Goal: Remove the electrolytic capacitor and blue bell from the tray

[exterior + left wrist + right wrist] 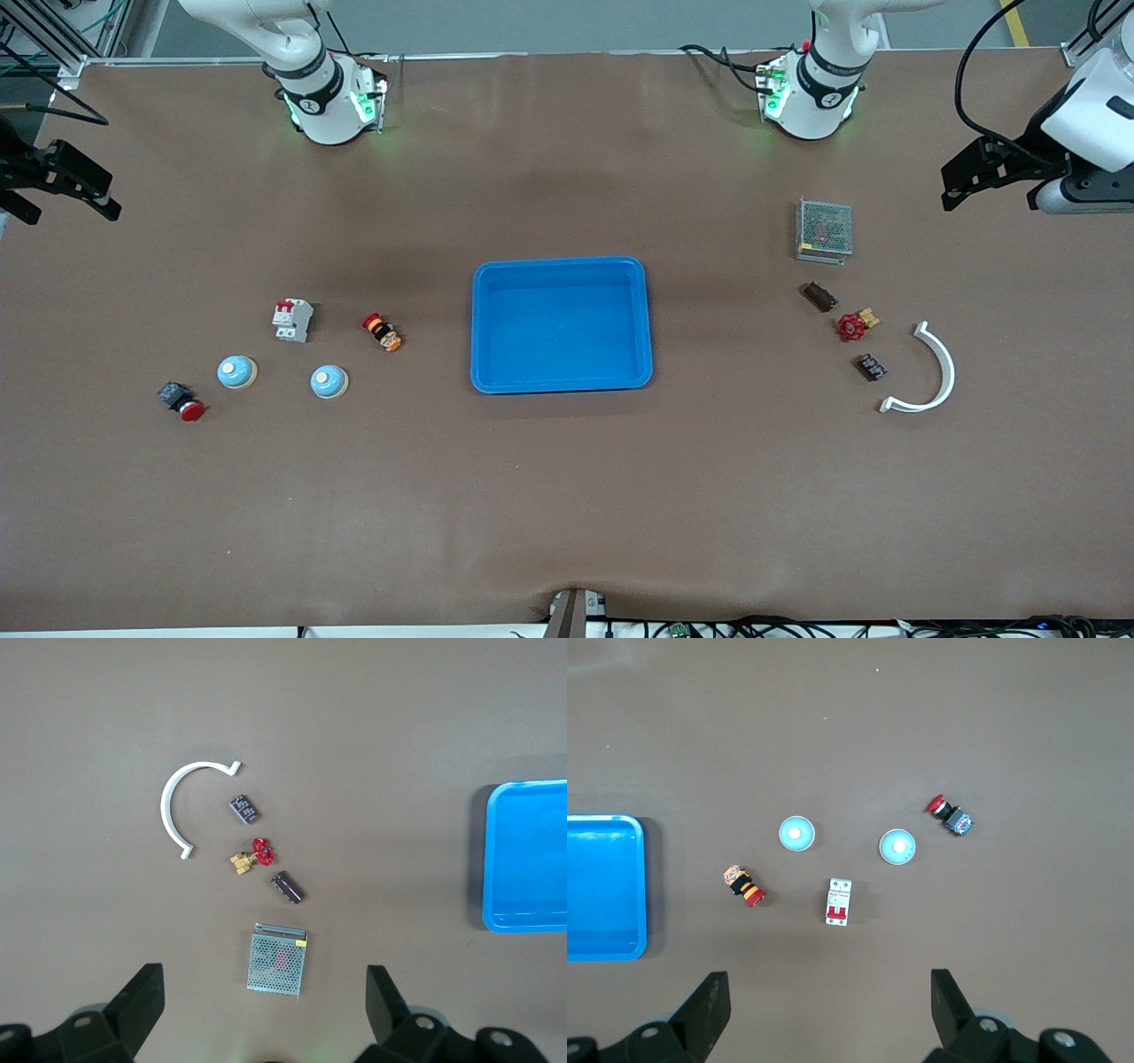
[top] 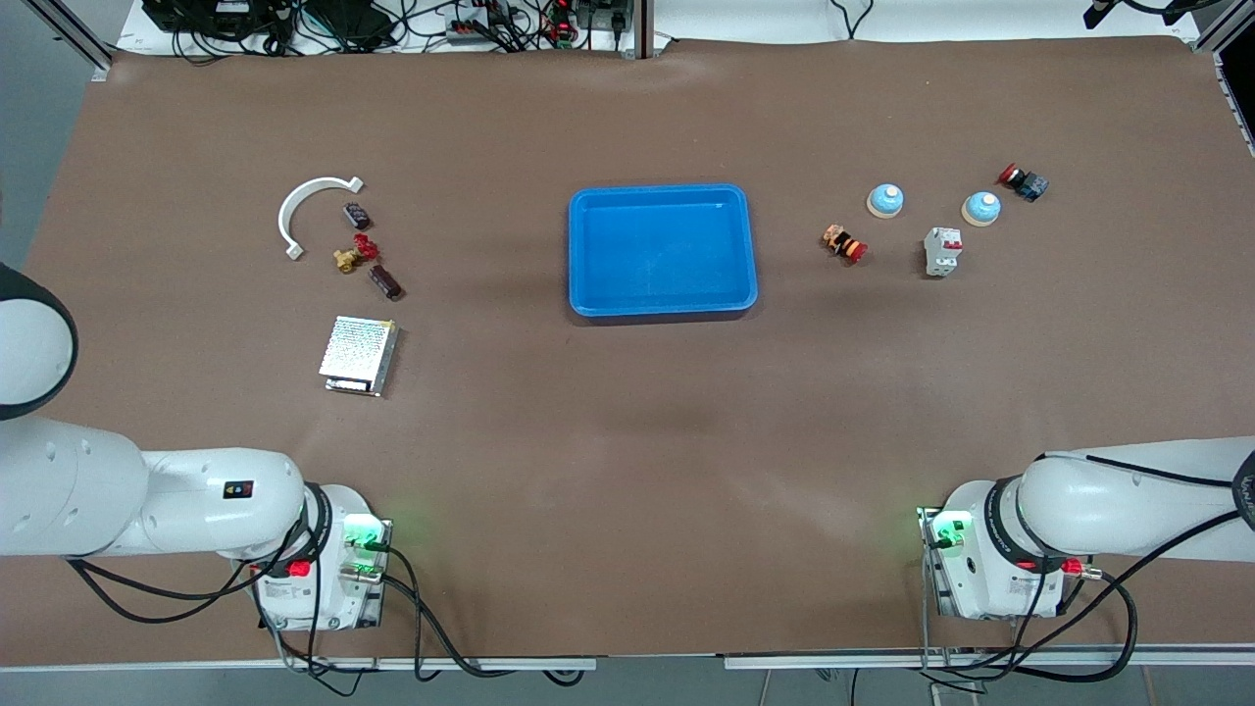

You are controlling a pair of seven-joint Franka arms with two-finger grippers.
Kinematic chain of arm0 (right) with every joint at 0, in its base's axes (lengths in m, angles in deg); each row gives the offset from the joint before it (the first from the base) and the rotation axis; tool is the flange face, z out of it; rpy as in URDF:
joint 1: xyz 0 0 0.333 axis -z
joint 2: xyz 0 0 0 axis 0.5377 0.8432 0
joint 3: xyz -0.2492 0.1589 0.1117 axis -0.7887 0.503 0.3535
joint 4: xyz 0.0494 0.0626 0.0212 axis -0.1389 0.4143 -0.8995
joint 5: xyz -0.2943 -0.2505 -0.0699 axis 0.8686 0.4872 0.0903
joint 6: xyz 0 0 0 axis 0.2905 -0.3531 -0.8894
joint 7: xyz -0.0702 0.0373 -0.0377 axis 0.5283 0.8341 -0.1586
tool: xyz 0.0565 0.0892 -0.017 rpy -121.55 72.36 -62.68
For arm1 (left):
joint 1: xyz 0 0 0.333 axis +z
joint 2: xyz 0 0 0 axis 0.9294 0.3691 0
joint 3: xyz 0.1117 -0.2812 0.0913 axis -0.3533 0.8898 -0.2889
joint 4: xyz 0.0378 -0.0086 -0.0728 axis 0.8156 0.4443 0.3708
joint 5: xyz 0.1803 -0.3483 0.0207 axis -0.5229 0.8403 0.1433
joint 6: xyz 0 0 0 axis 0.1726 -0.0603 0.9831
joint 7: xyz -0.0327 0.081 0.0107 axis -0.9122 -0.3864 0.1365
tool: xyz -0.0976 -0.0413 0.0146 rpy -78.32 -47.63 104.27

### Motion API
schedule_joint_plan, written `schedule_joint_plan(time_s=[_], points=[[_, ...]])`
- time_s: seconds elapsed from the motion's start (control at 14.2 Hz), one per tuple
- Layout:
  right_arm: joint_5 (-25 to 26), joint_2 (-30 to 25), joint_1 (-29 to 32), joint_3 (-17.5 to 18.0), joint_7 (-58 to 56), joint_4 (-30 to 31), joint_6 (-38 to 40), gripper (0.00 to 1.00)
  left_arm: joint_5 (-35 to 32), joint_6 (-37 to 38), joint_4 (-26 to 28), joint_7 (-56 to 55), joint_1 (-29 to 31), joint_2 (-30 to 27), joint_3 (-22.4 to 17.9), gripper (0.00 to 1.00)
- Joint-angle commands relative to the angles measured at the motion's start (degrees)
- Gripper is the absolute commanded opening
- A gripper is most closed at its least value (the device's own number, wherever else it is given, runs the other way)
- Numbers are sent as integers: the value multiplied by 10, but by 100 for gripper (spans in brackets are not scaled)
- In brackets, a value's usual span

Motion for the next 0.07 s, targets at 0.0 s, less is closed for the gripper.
schedule_joint_plan(time_s=[0.0], points=[[0, -5, 9, 7, 8, -12, 10, 100, 5, 7, -14, 0, -3, 6, -3, 100]])
